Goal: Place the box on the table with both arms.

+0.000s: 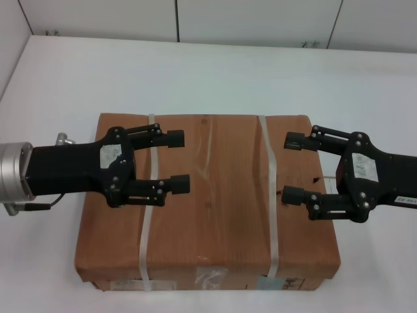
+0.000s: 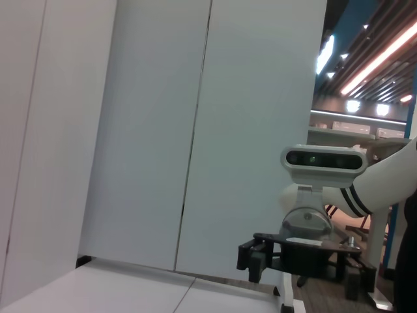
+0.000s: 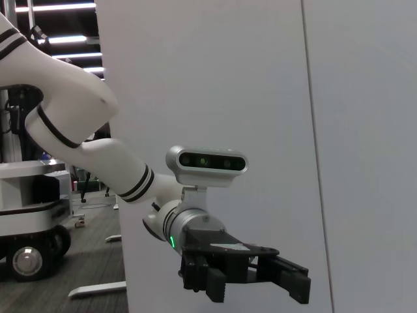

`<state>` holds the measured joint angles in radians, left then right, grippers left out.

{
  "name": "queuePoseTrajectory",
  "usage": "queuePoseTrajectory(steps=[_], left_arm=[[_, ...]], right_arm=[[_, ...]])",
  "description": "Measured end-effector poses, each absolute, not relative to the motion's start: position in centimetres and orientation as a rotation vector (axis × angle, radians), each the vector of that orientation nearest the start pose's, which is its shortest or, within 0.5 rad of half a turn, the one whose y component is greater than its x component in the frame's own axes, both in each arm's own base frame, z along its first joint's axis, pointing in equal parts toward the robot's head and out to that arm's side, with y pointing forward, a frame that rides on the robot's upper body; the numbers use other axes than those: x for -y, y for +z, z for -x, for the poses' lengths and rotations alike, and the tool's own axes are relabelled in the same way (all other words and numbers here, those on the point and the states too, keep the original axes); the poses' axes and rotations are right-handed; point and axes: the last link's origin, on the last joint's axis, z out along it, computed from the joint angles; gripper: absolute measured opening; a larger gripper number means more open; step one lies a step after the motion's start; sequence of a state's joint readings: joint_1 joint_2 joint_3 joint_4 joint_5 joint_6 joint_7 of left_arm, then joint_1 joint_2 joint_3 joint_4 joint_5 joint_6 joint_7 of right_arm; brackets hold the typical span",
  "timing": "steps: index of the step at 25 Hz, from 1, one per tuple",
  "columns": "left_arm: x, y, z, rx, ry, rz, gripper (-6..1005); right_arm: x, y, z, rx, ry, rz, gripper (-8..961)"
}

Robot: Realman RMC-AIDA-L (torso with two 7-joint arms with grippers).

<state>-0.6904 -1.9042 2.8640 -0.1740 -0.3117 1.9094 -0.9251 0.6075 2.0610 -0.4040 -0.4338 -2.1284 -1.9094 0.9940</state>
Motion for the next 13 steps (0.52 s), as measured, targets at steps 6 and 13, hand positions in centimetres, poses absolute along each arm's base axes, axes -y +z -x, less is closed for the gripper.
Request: queuePoseTrajectory(steps=[6,13], left_arm=[[-29.70,1.56,25.42,0.326,-1.146,2.840,826],[-29.42,1.37,25.58,0.336,-1.151,2.835,826]], right_arm=[[-29.60,-0.16,-23.69,-0.191,1.132,2.808,863],[-29.58,-0.22,-23.73,-0.180,1.128,2.805,863]])
